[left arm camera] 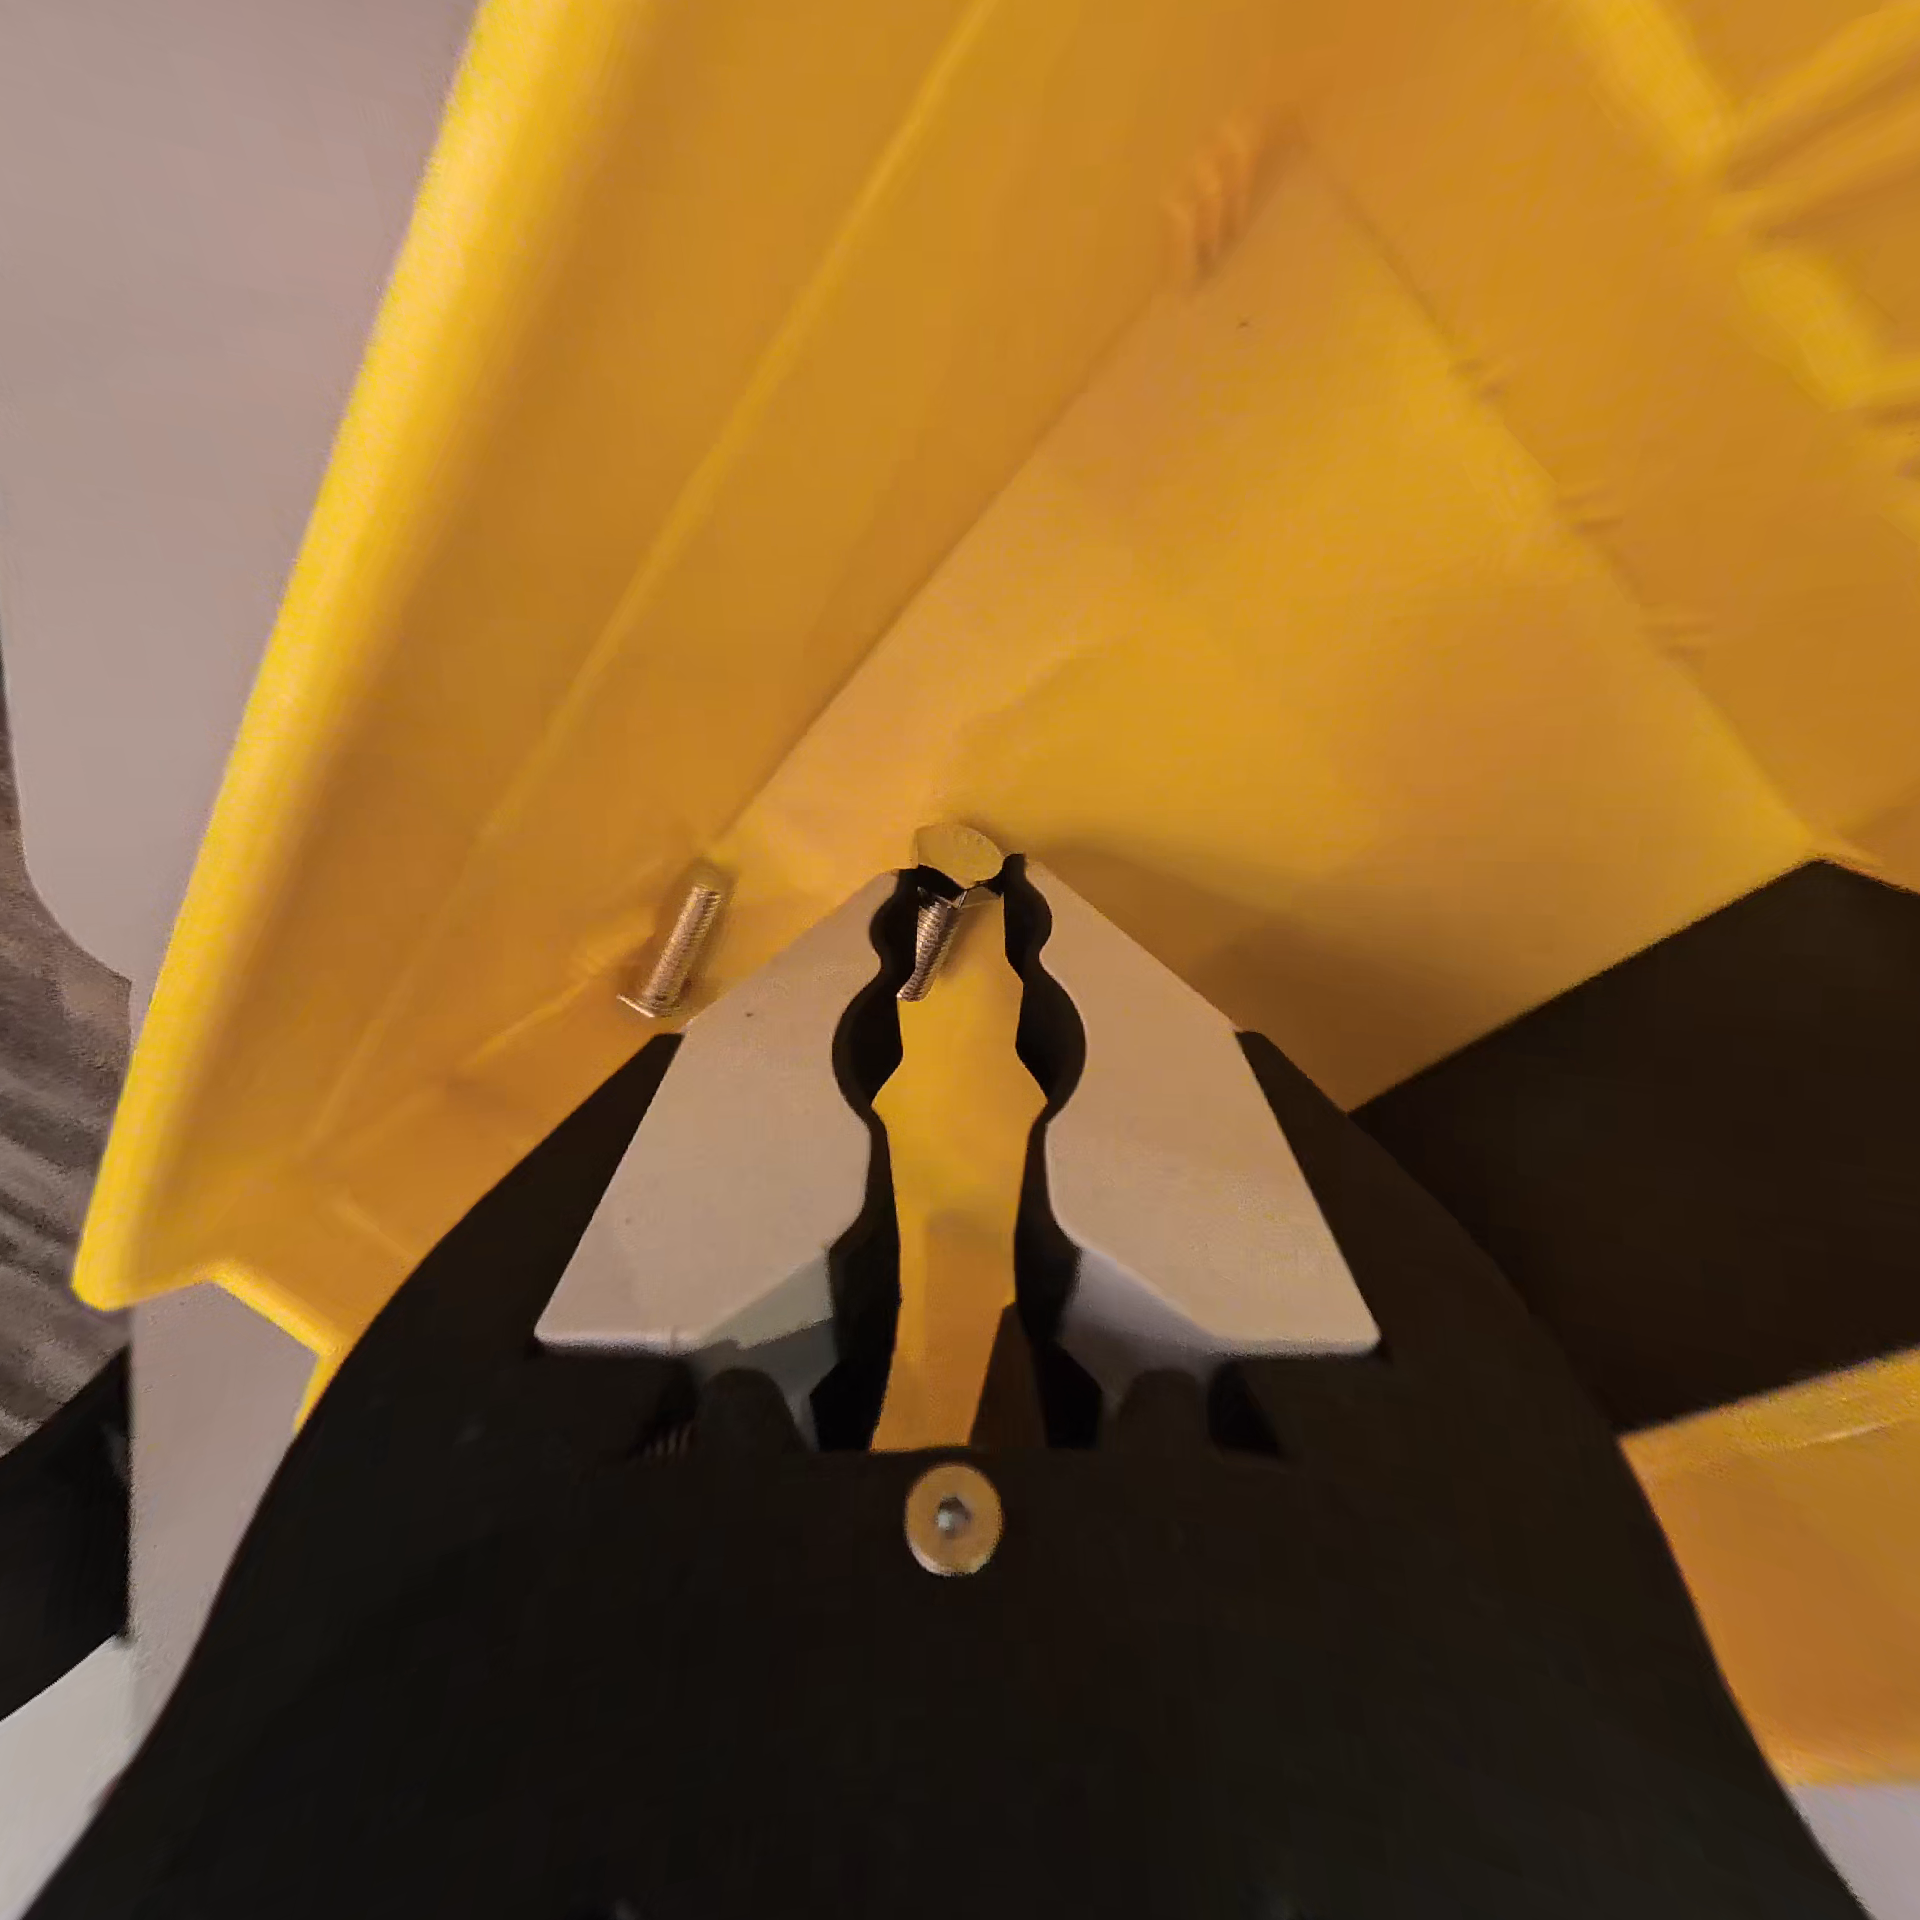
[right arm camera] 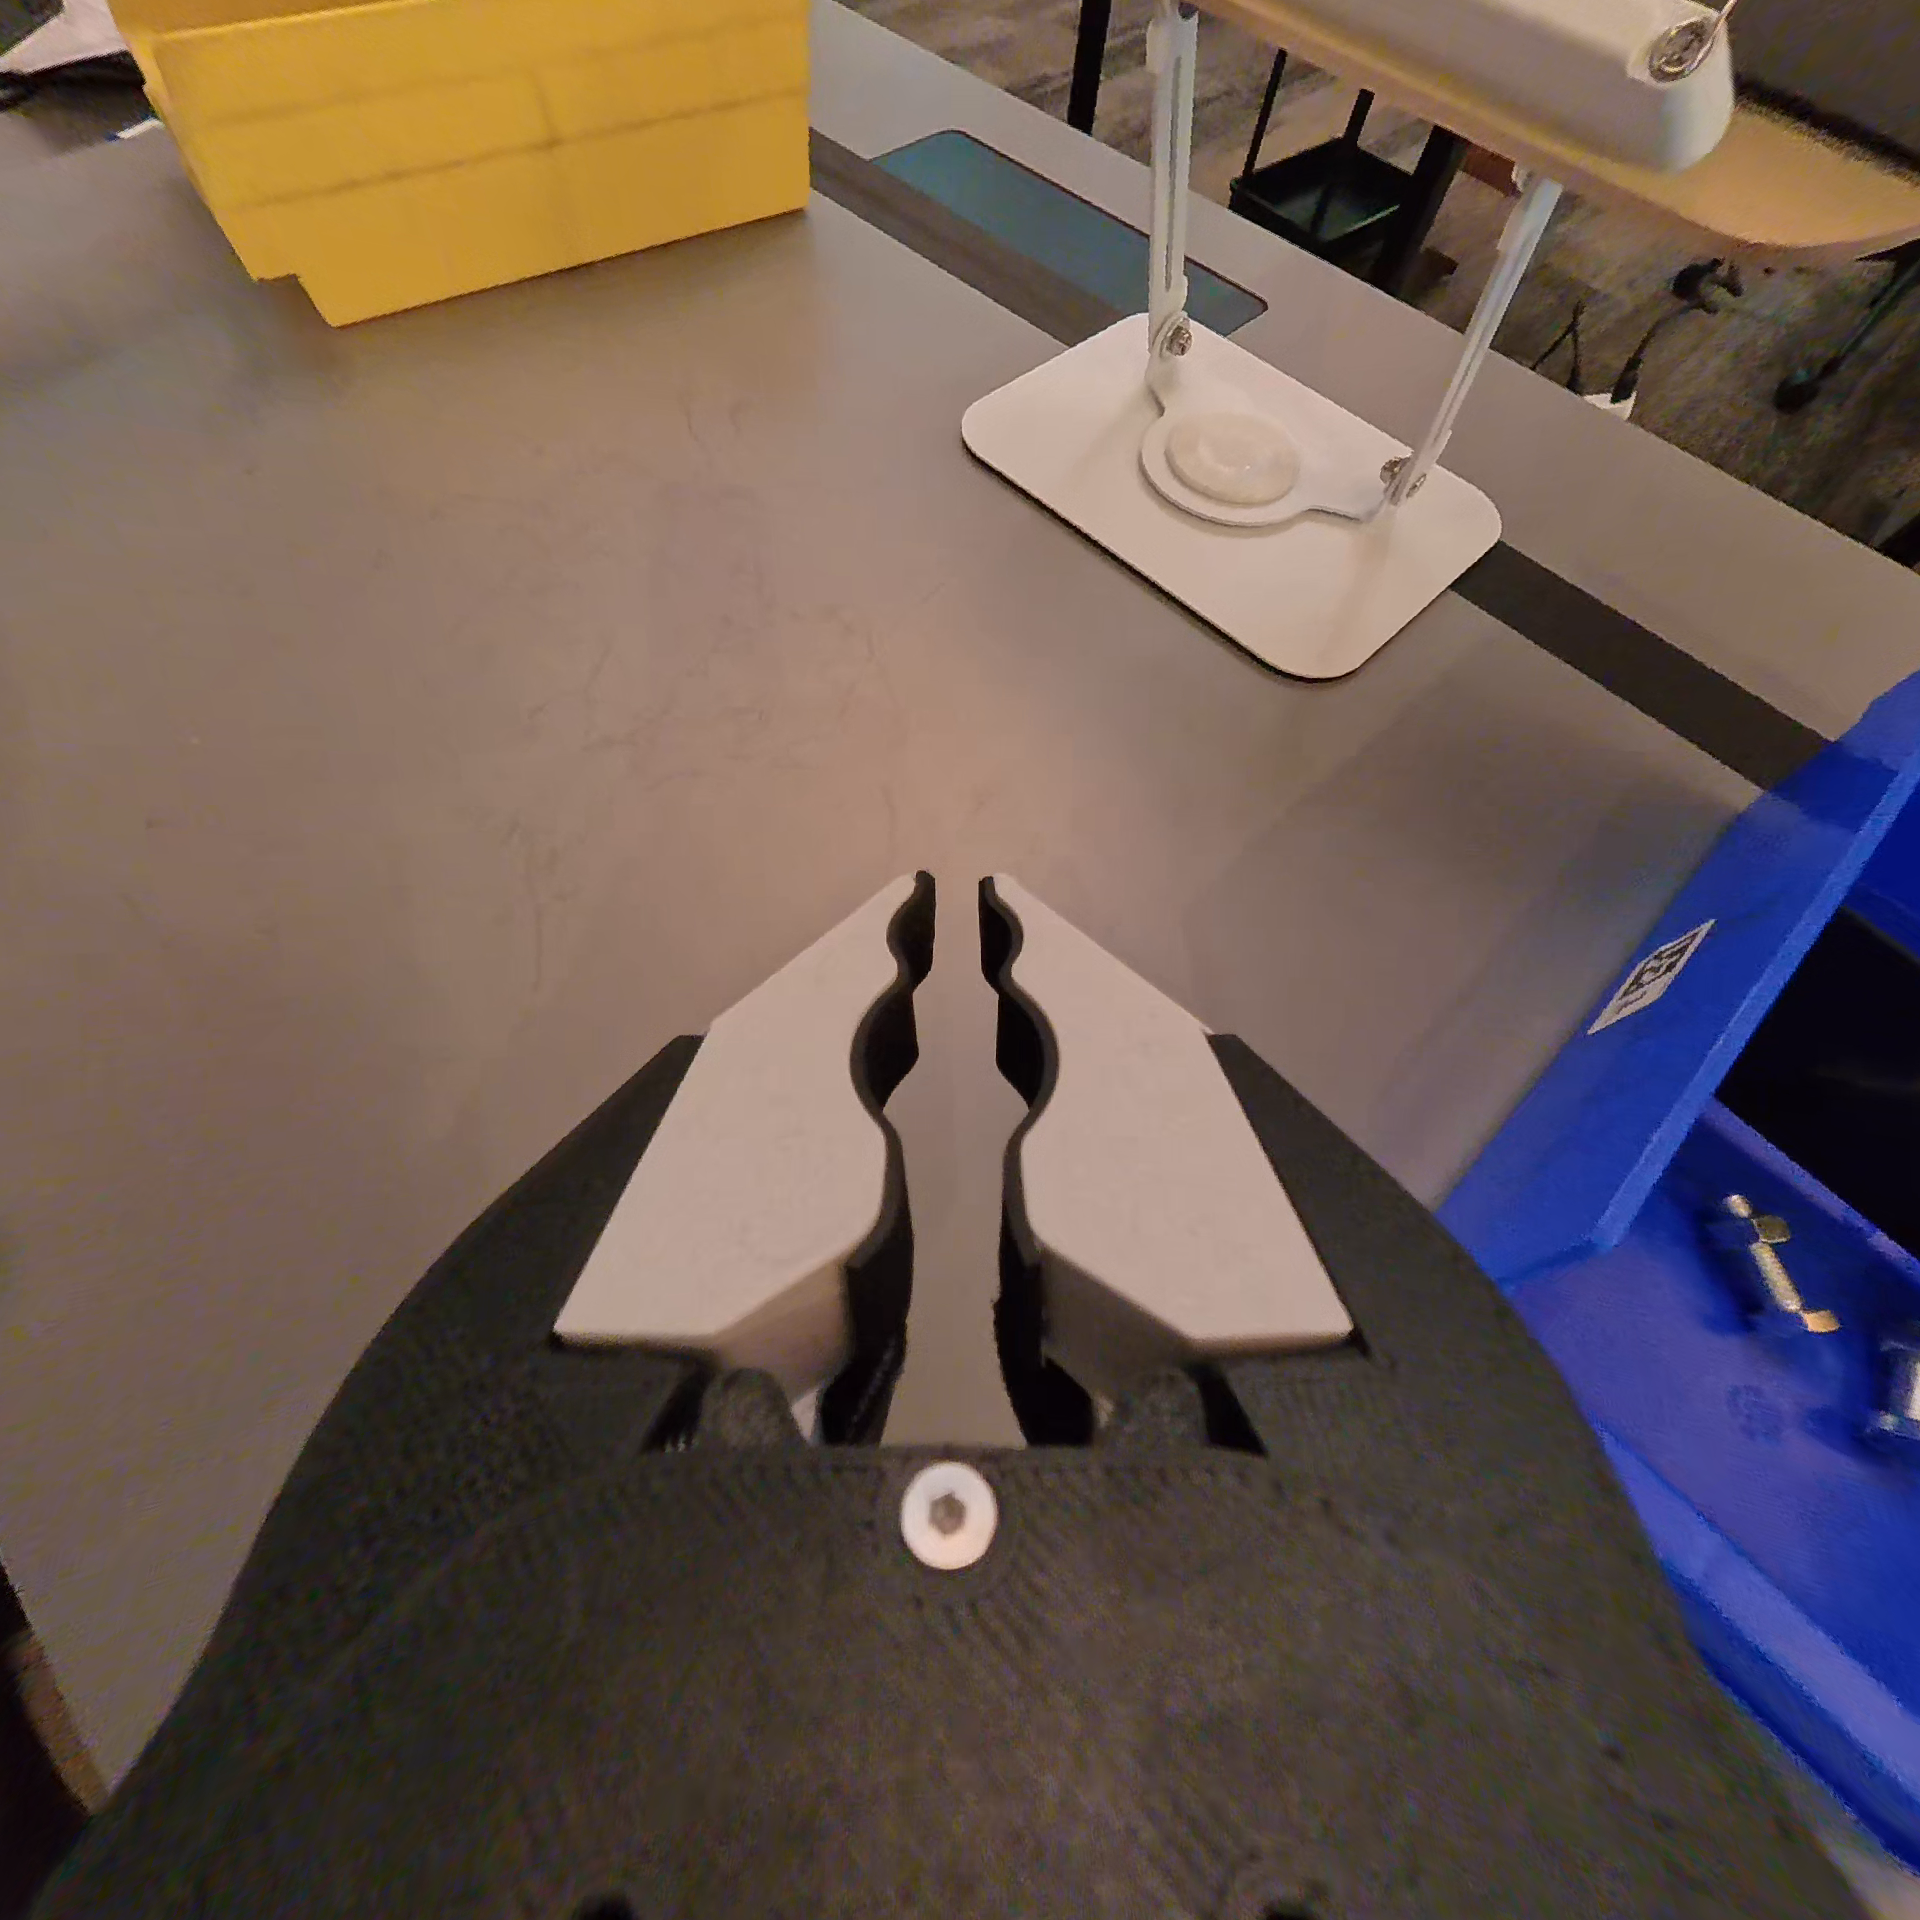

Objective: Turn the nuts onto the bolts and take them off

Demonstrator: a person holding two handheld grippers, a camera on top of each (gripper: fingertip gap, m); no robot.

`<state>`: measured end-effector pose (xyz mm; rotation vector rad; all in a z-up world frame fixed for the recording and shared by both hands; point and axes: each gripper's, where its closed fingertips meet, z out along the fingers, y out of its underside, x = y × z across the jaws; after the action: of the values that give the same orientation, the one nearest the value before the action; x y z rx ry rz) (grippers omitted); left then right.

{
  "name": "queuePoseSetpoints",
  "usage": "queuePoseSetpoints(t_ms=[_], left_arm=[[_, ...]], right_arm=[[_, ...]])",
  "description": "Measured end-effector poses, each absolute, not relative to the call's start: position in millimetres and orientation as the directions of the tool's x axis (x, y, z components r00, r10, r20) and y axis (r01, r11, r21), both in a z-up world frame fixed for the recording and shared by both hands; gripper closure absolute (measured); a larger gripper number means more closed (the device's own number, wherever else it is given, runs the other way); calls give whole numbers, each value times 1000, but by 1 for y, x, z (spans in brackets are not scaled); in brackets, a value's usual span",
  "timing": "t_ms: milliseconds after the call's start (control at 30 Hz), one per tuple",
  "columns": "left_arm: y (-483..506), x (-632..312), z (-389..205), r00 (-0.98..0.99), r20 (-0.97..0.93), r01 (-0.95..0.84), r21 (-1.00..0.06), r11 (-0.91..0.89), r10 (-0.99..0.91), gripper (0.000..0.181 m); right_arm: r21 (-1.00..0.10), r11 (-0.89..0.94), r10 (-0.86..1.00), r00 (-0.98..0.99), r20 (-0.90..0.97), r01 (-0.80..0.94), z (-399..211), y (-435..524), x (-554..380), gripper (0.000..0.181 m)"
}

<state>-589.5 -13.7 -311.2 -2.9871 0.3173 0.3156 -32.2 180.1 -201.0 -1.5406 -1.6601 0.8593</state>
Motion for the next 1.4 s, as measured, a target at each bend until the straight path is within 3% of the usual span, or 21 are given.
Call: queuePoseSetpoints(t_ms=[167,300,400,567,833,1033,1133,1233,1400], left_arm=[[1,-570,-260,957,-260,-207,-299,-931,-129,166],[19,-509,-187,915,-359,-336,-425,-840,-185,166],[30,-428,-154,840,-445,-502,-416,-758,-311,167],[32,-268,-188,717,-404,-697,-390,-602,-568,167],[-5,-117,-291,612,-144,-757,-389,-525,-777,167],[-9,-104,-316,607,-139,-769,-351,-534,-783,166],[-5,-99,-310,636,-138,-734,-412,-540,-759,157],[1,-110,-290,677,-180,-700,-458,-548,-714,149],[-9,-200,-211,804,-352,-595,-503,-627,-480,157]], right_arm=[[-850,84,996,-54,66,520,-197,175,-33,174],[-859,88,996,-69,61,504,-194,164,-34,174],[-863,88,995,-81,55,498,-193,155,-36,174],[-871,86,994,-107,39,483,-191,131,-35,174],[-868,30,984,-167,-62,495,-215,83,-19,175],[-873,51,978,-201,-54,485,-214,72,-20,175],[-875,51,979,-197,-51,481,-213,74,-18,175],[-880,43,981,-186,-52,474,-211,78,-17,174],[-880,50,985,-170,-35,472,-212,85,-14,175]])
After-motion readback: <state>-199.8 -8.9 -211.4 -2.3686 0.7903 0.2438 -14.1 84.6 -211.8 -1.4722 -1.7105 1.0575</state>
